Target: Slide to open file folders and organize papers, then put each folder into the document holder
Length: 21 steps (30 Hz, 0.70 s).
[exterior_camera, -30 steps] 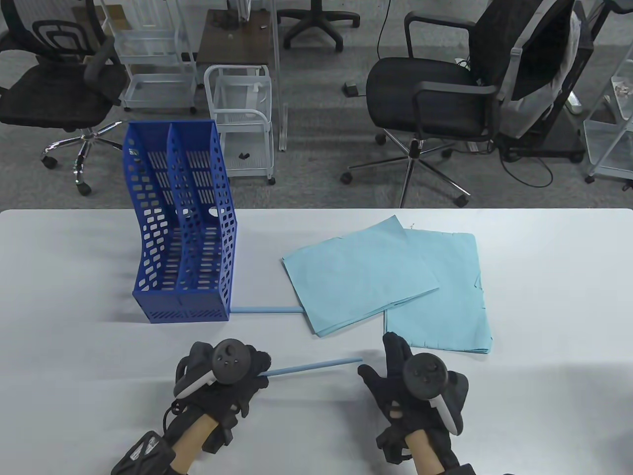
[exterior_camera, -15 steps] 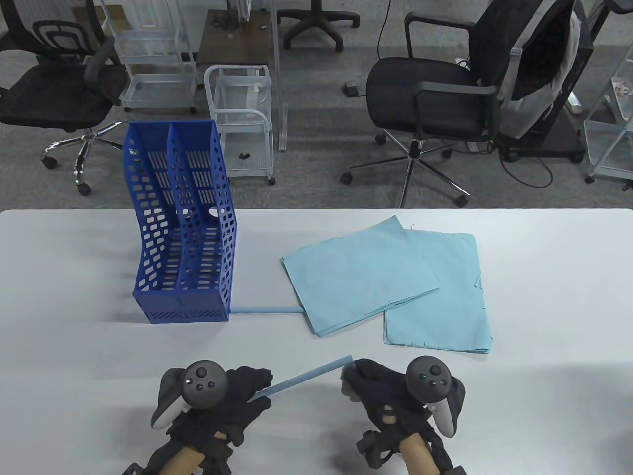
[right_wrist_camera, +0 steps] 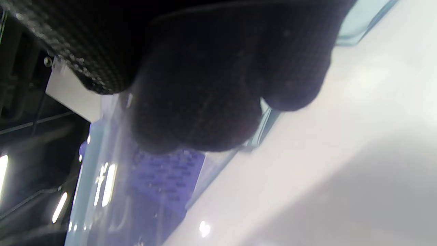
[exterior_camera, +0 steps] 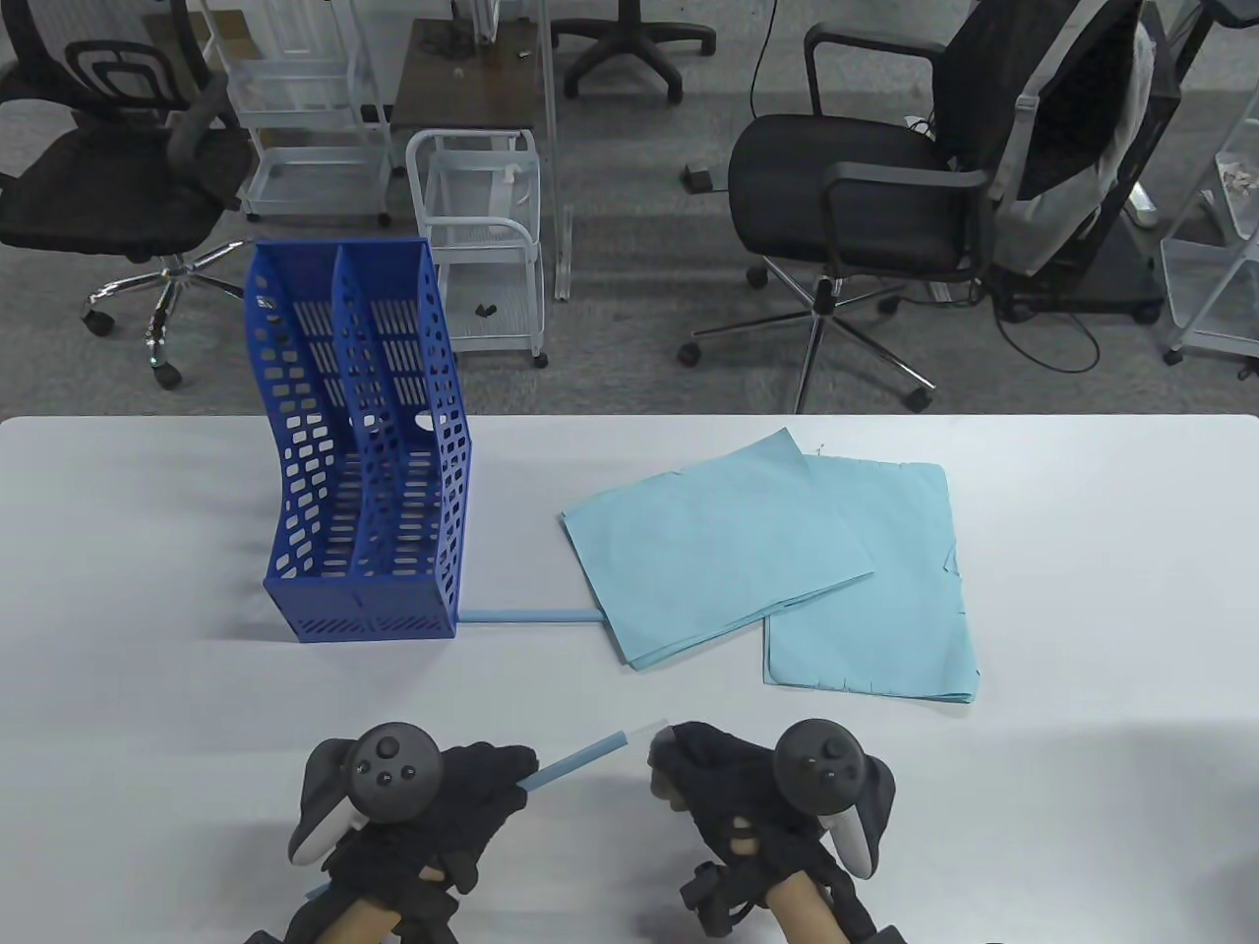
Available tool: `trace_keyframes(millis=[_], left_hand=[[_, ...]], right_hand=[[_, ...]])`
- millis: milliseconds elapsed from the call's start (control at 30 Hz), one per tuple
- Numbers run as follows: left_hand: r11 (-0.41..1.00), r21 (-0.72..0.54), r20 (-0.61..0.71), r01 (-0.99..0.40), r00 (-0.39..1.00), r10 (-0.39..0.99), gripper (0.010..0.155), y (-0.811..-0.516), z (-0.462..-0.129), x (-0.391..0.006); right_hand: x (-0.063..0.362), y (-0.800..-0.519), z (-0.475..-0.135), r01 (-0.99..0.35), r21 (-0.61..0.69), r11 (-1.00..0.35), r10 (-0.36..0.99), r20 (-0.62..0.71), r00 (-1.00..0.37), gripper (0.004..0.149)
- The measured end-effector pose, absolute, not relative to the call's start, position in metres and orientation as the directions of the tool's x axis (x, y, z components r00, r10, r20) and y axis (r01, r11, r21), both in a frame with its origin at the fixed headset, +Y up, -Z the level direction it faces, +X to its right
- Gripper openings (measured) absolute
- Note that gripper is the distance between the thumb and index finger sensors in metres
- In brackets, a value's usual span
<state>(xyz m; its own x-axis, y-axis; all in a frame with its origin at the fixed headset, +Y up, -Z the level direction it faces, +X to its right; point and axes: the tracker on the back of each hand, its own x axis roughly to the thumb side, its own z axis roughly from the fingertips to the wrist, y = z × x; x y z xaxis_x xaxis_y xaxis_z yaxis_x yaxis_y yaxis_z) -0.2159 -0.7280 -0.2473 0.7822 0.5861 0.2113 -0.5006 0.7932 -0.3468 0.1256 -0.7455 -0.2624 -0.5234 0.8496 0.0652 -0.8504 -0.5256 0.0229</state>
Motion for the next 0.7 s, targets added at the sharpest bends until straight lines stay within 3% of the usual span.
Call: trace_keyframes(millis=[300, 467, 700], left_hand=[[0.826, -0.399, 0.086, -0.397, 0.881, 0.465, 0.046, -0.721, -0.257, -0.259], [0.847, -0.419, -0.106, -0.328, 0.944, 0.313, 0.046, -0.727, -0.265, -0.297], [0.771, -0.405, -0.396, -0.491, 0.855, 0.336, 0.048, -0.753, -0.273, -0.339]], right_hand=[[0.18, -0.733, -0.265, -0.871, -0.133, -0.474, 0.877, 0.024, -0.481, 0.04], [0.206, -0.726, -0.262, -0.827, -0.246, -0.506, 0.857, -0.031, -0.515, 0.04], [0.218, -0.732, -0.265, -0.824, -0.168, -0.54, 0.841, -0.095, -0.532, 0.041]])
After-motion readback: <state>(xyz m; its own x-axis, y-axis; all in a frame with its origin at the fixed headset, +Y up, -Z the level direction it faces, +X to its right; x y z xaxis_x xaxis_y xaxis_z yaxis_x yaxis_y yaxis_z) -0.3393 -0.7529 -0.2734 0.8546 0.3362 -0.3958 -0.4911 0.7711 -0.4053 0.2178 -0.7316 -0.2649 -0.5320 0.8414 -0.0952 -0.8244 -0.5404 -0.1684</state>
